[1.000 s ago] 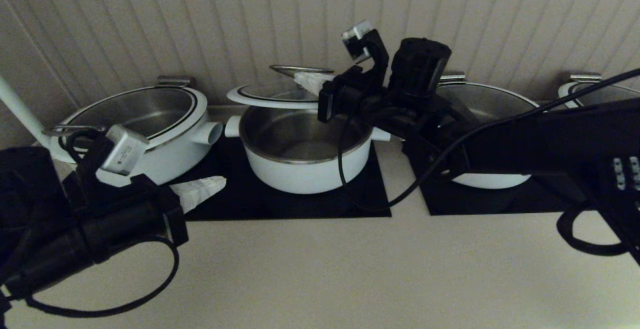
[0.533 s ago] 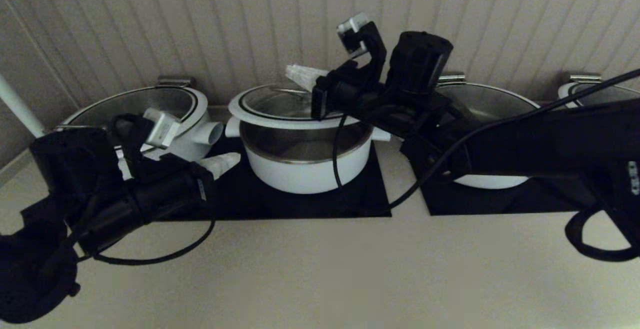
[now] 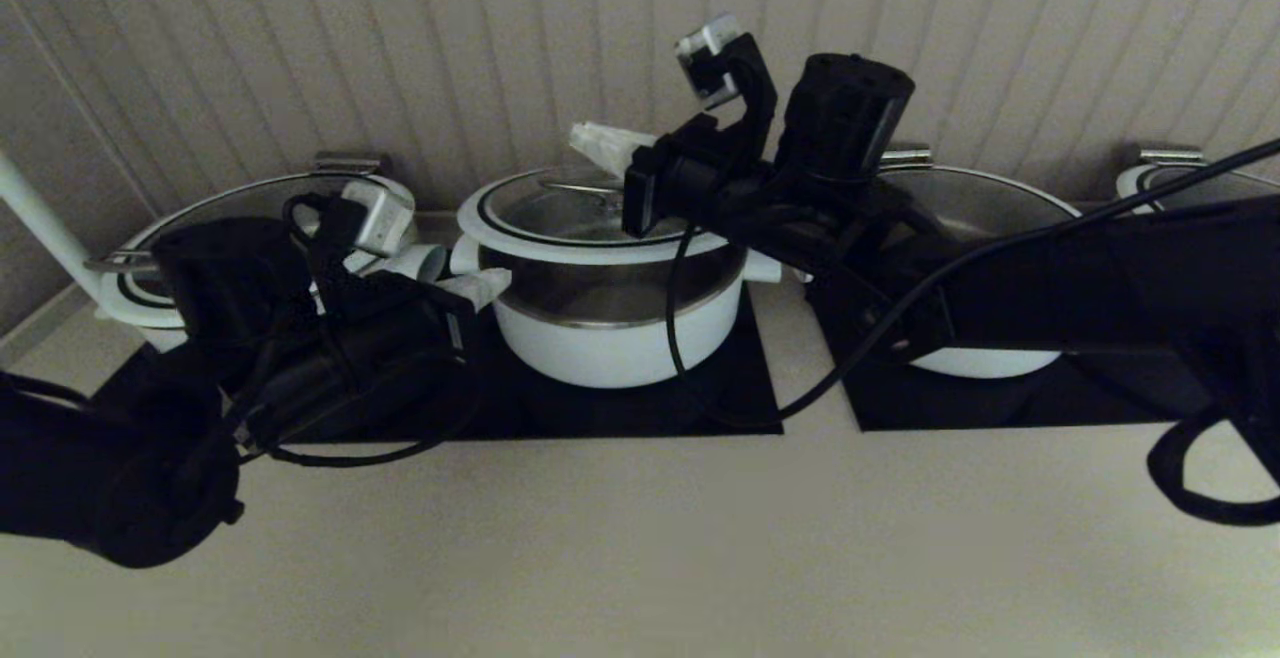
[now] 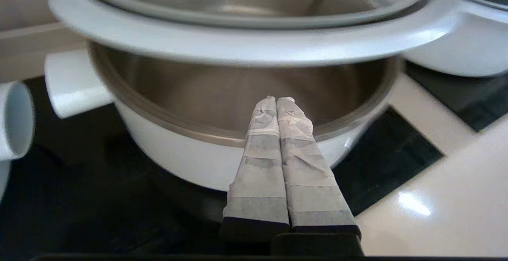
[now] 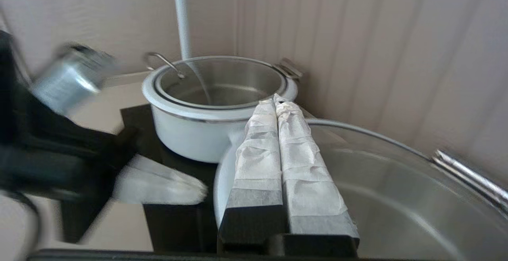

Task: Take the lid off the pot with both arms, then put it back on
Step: Hold the pot lid with the left arm

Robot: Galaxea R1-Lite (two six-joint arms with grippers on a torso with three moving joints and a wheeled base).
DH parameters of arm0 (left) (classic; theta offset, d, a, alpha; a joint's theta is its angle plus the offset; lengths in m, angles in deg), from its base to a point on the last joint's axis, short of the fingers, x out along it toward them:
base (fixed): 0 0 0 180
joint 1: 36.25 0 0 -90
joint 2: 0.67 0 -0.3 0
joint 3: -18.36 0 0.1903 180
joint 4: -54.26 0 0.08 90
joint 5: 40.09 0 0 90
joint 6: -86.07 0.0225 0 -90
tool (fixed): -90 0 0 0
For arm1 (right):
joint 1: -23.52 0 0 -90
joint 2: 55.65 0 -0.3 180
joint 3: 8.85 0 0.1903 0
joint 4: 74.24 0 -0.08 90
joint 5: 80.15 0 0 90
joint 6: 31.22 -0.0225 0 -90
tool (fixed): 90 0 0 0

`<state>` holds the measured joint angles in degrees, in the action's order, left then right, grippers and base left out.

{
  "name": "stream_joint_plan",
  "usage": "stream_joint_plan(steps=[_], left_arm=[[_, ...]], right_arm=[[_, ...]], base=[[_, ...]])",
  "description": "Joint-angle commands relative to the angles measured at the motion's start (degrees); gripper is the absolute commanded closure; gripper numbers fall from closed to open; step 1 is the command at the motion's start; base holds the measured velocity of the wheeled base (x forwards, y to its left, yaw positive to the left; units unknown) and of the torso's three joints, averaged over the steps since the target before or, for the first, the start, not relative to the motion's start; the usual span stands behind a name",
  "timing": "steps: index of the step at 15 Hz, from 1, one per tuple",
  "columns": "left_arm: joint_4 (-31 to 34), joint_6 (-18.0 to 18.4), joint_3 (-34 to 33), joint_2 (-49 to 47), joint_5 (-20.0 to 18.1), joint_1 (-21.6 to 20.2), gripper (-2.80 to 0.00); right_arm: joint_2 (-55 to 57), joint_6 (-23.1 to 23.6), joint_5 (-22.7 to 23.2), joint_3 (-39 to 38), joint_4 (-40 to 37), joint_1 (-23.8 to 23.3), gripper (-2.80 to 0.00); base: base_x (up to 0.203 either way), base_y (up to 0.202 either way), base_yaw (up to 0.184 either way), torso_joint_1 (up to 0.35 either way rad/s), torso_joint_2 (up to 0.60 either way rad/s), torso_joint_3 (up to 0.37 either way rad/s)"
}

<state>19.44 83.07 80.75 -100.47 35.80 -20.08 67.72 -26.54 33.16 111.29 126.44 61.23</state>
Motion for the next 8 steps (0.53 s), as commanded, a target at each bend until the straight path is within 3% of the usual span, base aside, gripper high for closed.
stream_joint_plan(steps=[1, 8], left_arm=[[-0.44, -0.07, 1.75, -2.05, 1.30, 1.03, 0.00], [-0.53, -0.08, 3.43, -4.12, 2.10, 1.23, 0.00]], right_arm=[[-0.77, 0.06, 0.16, 0.00, 0.25, 0.00, 0.00], [-3.64, -0.19, -0.27, 0.00, 0.19, -0.24, 0.00]], base=[[0.000, 0.000, 0.000, 0.000, 0.00, 0.000], [0.000, 0.000, 0.000, 0.000, 0.00, 0.000]])
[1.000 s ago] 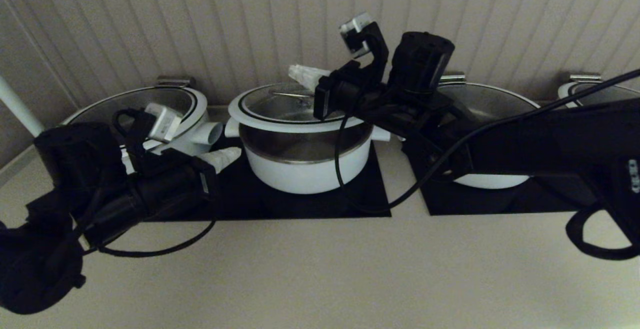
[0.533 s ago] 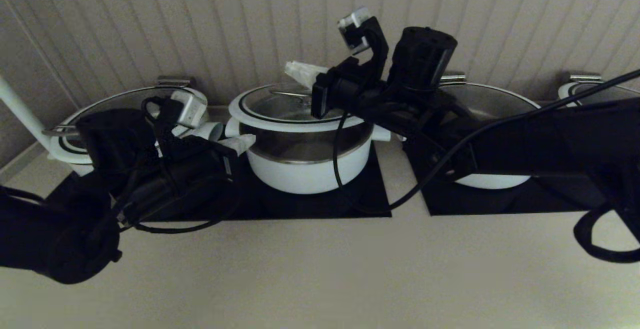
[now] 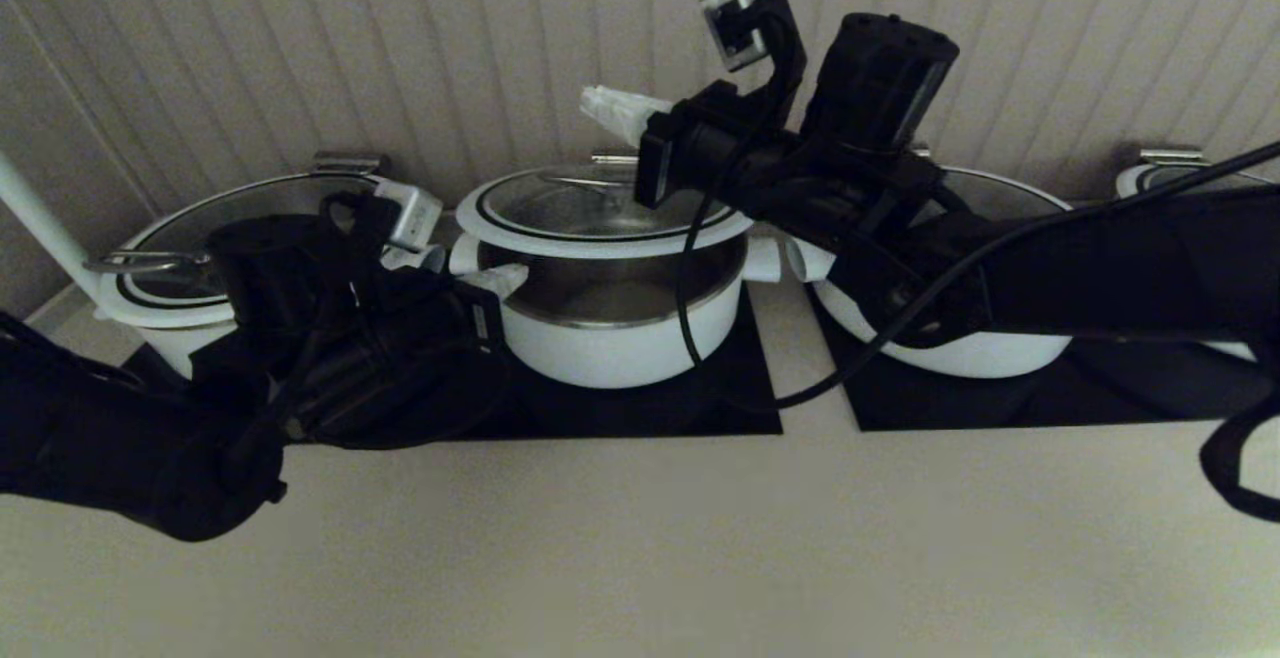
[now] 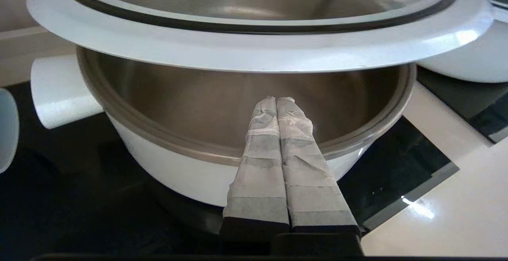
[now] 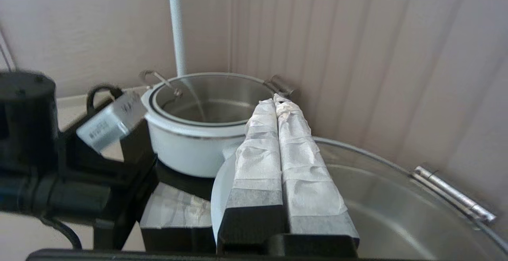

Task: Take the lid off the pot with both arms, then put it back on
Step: Hold the pot lid with the left arm

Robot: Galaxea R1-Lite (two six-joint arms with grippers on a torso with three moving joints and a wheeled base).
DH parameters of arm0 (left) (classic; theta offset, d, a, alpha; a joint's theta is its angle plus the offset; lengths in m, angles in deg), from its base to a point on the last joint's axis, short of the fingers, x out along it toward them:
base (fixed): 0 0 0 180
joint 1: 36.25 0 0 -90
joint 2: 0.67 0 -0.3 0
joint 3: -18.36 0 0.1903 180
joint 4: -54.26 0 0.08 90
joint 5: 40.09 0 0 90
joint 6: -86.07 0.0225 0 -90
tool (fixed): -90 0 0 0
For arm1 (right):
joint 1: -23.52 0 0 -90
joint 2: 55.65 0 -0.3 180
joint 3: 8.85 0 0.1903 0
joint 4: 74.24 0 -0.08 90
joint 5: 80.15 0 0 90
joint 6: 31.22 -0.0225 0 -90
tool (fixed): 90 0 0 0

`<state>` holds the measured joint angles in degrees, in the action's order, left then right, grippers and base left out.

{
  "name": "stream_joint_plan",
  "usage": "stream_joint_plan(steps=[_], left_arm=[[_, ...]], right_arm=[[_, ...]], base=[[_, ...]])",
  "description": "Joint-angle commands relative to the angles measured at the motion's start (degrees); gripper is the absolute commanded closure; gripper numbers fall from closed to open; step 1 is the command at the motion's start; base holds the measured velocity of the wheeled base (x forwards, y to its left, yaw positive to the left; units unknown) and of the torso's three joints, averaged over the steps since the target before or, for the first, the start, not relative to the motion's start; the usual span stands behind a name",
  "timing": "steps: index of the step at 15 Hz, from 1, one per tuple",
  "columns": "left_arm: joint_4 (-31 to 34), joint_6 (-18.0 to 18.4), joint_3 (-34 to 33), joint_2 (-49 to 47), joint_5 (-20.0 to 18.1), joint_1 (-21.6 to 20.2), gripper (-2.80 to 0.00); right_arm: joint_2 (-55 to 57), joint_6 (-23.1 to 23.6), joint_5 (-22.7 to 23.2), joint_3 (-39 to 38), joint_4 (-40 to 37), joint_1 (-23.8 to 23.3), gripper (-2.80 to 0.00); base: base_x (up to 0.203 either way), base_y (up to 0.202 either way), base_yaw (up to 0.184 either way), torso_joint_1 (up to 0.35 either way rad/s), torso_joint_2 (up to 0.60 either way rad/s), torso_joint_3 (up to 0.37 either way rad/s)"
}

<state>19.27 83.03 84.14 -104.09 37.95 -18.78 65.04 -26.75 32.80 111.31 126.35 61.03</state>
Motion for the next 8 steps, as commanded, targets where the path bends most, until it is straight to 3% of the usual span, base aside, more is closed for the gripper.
stream_joint_plan(steps=[1, 8], left_arm=[[-0.35, -0.03, 0.13, -0.56, 0.01, -0.07, 0.00], [-0.36, -0.03, 0.66, -1.70, 0.01, -0.07, 0.00]], right_arm=[[-1.30, 0.02, 0.03, -0.08, 0.31, -0.30, 0.00], [-6.74, 0.37, -0.01, -9.76, 0.42, -7.05, 0.00]], base=[[0.000, 0.000, 0.000, 0.000, 0.00, 0.000], [0.000, 0.000, 0.000, 0.000, 0.00, 0.000]])
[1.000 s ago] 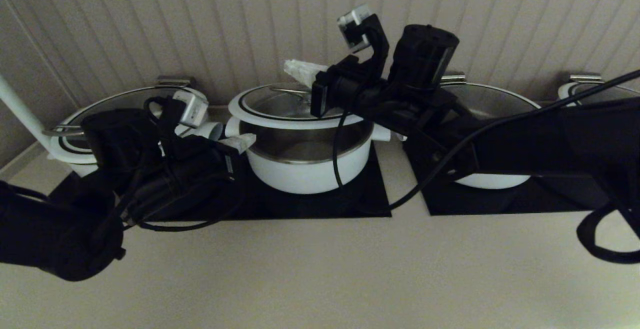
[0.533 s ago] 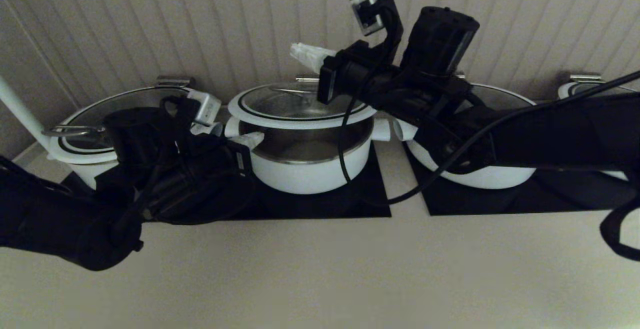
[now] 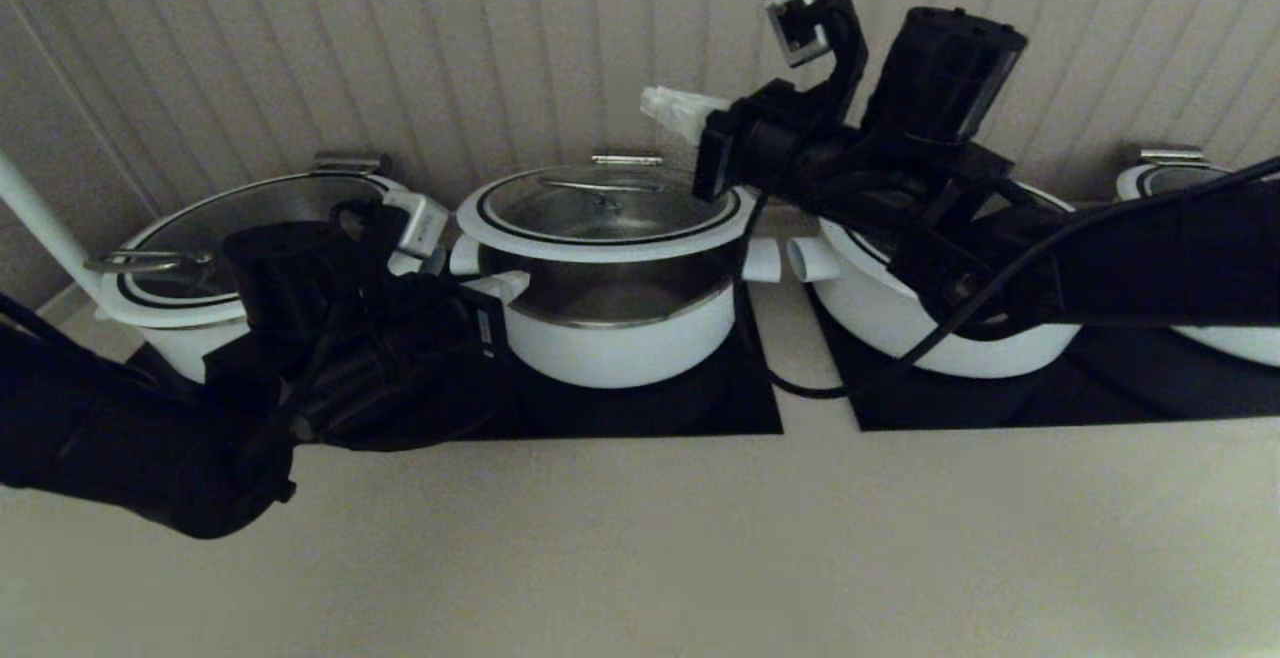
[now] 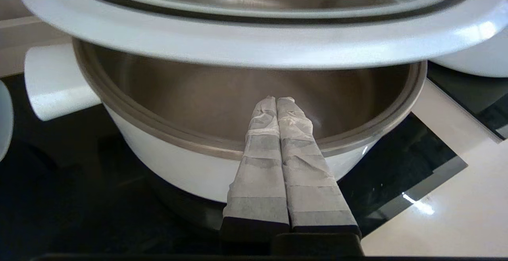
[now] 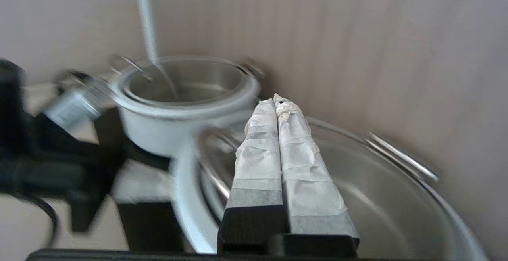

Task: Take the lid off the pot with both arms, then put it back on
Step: Hold the pot lid with the left arm

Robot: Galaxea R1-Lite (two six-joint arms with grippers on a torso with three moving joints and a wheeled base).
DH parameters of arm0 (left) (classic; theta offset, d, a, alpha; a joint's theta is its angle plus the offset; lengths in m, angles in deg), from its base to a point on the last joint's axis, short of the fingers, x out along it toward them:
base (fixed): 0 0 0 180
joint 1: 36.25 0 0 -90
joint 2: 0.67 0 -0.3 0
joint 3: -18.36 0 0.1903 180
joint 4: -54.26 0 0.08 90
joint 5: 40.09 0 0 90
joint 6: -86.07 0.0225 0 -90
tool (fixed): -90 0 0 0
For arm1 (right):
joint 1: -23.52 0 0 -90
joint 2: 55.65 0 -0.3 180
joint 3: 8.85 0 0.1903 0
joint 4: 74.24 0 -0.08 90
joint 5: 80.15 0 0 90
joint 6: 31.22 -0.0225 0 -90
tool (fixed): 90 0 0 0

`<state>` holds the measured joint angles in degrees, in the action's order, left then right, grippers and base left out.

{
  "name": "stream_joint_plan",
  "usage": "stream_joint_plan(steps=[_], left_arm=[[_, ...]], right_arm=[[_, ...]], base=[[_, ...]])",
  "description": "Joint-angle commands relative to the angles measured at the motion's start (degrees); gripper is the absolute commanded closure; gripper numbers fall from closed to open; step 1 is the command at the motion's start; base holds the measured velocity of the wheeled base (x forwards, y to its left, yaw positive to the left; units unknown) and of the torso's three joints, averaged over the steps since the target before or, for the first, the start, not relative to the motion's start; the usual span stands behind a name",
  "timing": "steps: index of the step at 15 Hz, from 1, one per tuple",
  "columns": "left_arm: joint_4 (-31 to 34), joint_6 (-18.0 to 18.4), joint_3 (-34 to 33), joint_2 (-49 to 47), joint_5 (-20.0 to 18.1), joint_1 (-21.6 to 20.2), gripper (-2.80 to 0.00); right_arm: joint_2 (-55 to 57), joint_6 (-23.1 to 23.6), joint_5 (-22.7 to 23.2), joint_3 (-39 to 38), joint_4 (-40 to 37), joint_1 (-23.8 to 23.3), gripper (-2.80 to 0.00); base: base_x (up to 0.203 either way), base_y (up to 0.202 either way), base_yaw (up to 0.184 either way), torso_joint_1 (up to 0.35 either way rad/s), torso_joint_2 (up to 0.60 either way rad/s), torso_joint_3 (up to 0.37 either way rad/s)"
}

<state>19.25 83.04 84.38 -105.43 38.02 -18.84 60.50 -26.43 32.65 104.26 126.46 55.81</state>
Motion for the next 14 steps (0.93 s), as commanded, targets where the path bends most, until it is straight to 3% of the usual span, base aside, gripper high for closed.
stream_joint_plan(steps=[1, 7, 14], left_arm=[[-0.33, -0.04, 0.94, -0.71, -0.06, -0.01, 0.00], [-0.36, -0.07, 2.52, -1.35, -0.06, -0.01, 0.00], [-0.33, -0.83, 4.67, -1.85, 1.53, -0.27, 0.00]], right_arm=[[-3.34, 0.09, 0.14, -4.81, 0.23, -2.99, 0.00], [-11.81, 0.14, 0.21, -19.79, 0.03, -7.83, 0.00], [-20.83, 0.14, 3.11, -36.82, 0.36, -8.03, 0.00]], base=[[0.000, 0.000, 0.000, 0.000, 0.00, 0.000], [0.000, 0.000, 0.000, 0.000, 0.00, 0.000], [0.000, 0.000, 0.000, 0.000, 0.00, 0.000]])
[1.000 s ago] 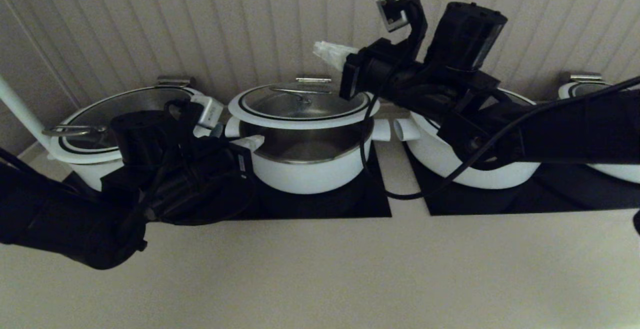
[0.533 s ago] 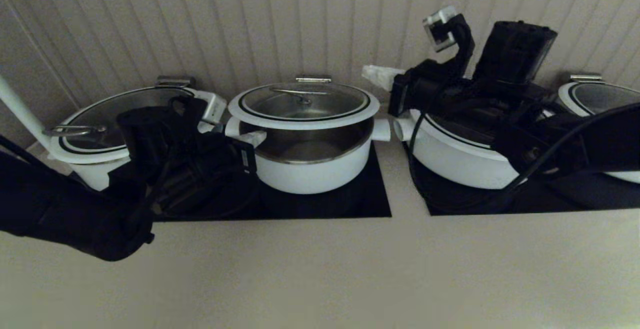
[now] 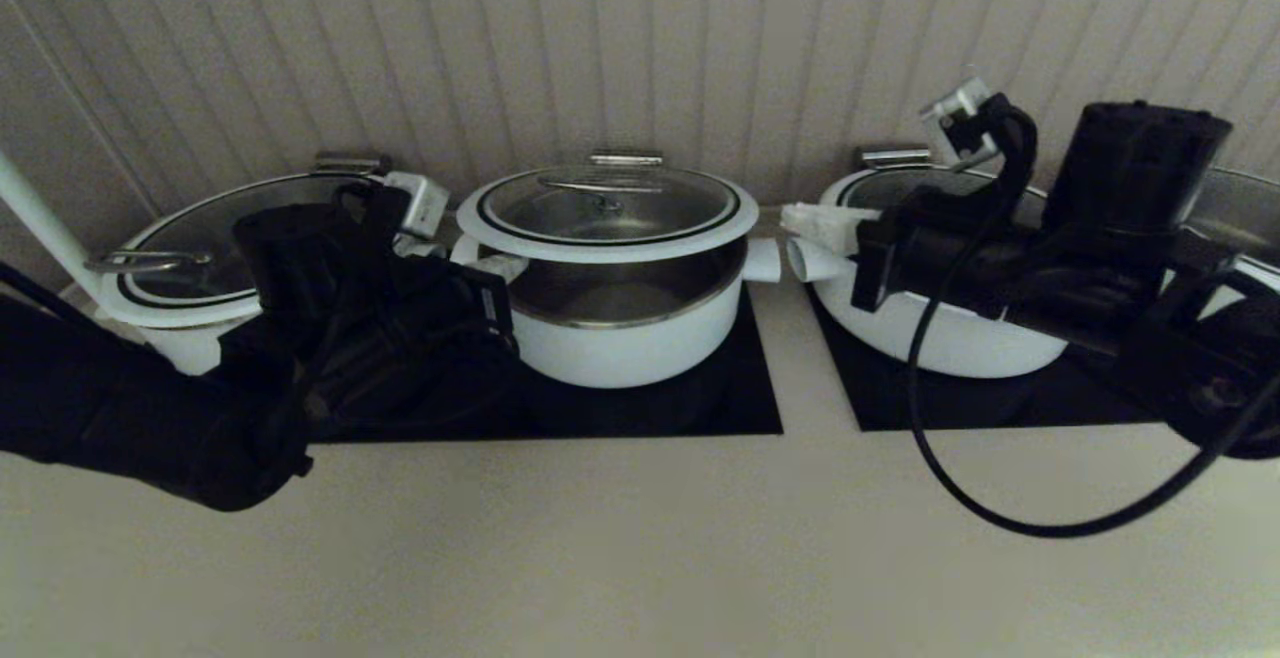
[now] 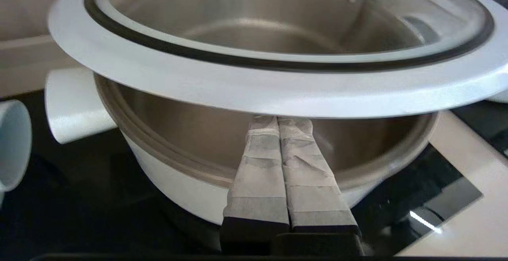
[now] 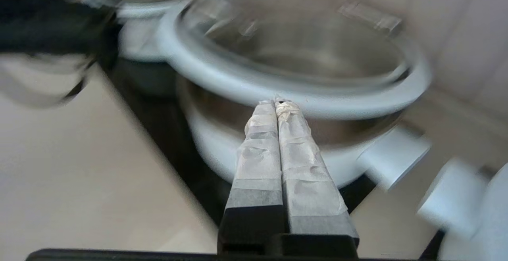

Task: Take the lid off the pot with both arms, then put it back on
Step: Hold the pot lid with the left arm

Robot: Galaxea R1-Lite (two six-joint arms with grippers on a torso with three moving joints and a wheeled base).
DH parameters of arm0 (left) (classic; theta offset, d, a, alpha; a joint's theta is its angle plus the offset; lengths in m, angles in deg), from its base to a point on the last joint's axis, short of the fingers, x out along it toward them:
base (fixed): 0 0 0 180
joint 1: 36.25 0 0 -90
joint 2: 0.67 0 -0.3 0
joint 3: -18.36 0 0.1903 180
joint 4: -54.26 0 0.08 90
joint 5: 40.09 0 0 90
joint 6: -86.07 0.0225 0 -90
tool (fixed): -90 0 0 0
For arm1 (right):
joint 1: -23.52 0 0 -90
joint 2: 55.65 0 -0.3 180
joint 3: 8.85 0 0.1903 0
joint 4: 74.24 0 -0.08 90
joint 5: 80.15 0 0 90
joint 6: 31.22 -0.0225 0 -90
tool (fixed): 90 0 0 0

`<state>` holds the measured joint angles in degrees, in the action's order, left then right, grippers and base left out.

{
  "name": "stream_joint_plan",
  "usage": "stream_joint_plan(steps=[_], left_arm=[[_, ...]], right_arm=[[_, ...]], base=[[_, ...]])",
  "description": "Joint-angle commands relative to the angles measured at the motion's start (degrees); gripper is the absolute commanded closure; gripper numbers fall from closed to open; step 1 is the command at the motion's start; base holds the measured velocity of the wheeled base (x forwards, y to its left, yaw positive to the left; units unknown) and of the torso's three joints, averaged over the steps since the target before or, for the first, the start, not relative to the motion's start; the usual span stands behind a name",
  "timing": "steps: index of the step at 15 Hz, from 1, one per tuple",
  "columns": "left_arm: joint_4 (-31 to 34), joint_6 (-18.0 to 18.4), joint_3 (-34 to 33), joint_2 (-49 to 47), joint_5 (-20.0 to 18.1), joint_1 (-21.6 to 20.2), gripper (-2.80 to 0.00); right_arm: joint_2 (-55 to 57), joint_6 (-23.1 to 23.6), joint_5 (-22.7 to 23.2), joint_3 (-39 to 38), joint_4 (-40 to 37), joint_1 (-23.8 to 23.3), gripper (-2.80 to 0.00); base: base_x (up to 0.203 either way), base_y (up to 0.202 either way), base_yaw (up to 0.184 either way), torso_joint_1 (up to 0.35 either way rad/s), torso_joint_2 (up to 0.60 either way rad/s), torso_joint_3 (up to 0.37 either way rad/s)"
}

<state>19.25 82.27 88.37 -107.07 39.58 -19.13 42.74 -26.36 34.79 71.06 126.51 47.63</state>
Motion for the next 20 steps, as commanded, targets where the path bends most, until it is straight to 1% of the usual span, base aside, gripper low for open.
stream_joint_plan(steps=[1, 4, 6, 10, 14, 18, 20], left_arm=[[-0.33, -0.06, 0.91, -0.30, -0.03, 0.02, 0.00], [-0.33, -0.06, 0.91, -0.65, 0.05, 0.01, 0.00], [-0.33, -0.06, 0.93, -0.74, 0.05, -0.06, 0.00], [-0.42, 0.11, 1.35, -1.01, 0.05, -0.06, 0.00], [-0.42, 0.02, 2.14, -1.27, 0.05, -0.15, 0.00], [-0.42, 0.02, 2.14, -1.27, 0.05, -0.59, 0.00], [-0.42, 0.02, 2.14, -1.18, 0.08, -0.93, 0.00]], right_arm=[[-4.13, 0.07, 1.90, -5.67, 0.40, 0.22, 0.00], [-4.87, 1.70, 2.61, -10.28, 1.33, 0.53, 0.00], [-4.86, 1.95, 3.50, -13.69, 3.63, 1.04, 0.00], [-4.88, 2.00, 4.06, -20.84, 8.77, 4.45, 0.00], [-2.11, 2.00, 3.98, -22.56, 13.51, 5.59, 0.00], [2.88, 2.00, 3.67, -22.76, 21.61, 5.54, 0.00], [6.32, 2.00, 3.21, -22.72, 27.01, 5.51, 0.00]], base=[[0.000, 0.000, 0.000, 0.000, 0.00, 0.000], [0.000, 0.000, 0.000, 0.000, 0.00, 0.000], [0.000, 0.000, 0.000, 0.000, 0.00, 0.000], [0.000, 0.000, 0.000, 0.000, 0.00, 0.000], [0.000, 0.000, 0.000, 0.000, 0.00, 0.000], [0.000, 0.000, 0.000, 0.000, 0.00, 0.000], [0.000, 0.000, 0.000, 0.000, 0.00, 0.000]])
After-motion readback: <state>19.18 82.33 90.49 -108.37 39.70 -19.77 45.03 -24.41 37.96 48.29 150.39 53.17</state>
